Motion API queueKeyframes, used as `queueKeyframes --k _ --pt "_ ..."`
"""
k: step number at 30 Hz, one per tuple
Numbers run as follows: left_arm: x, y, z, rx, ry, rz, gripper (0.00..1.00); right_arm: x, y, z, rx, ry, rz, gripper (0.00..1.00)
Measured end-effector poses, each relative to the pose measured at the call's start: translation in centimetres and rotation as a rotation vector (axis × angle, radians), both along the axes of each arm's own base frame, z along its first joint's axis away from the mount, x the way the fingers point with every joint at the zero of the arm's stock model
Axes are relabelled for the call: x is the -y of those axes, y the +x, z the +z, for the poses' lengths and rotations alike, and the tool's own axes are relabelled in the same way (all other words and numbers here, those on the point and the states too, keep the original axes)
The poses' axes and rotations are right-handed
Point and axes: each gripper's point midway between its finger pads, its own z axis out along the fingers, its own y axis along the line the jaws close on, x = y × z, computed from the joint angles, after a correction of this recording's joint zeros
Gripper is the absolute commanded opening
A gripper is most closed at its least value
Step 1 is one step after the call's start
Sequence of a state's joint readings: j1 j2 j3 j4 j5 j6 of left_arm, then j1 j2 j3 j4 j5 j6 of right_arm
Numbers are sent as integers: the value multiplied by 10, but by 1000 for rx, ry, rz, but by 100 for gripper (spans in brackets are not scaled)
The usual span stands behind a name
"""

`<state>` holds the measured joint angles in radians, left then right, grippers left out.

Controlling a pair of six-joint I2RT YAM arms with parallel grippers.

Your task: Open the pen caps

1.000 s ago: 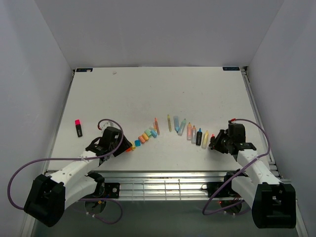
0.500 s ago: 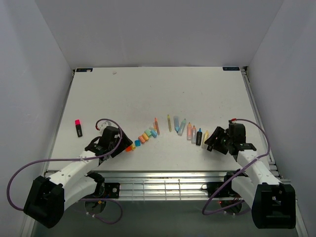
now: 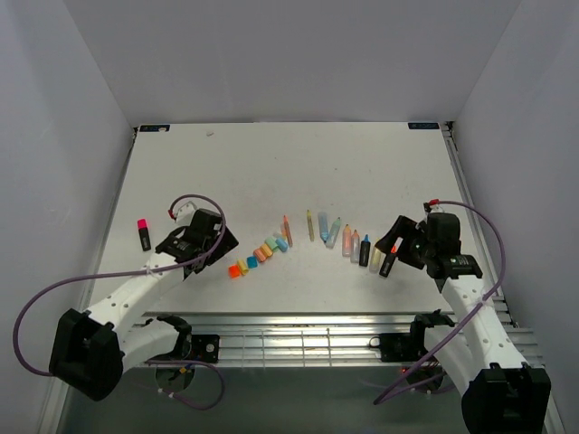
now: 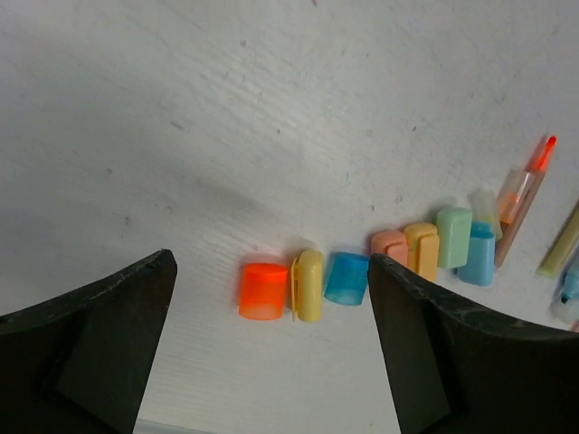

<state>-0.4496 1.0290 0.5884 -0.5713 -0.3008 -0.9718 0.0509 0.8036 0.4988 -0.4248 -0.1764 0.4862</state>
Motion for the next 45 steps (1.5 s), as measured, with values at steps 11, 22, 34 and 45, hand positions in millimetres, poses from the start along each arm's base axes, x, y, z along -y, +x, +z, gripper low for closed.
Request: queueKeyframes --k 11,22,34,45 --pt "-117 62 13 -67 221 275 98 -77 -22 1 -9 15 386 78" --pt "-235 71 13 -90 298 310 98 -111 -28 17 49 82 608 78" --pt "-260 96 -23 -159 470 106 98 -130 -42 27 99 99 732 77" --pt "-270 104 -42 -139 551 54 93 -129 -43 28 121 87 734 77"
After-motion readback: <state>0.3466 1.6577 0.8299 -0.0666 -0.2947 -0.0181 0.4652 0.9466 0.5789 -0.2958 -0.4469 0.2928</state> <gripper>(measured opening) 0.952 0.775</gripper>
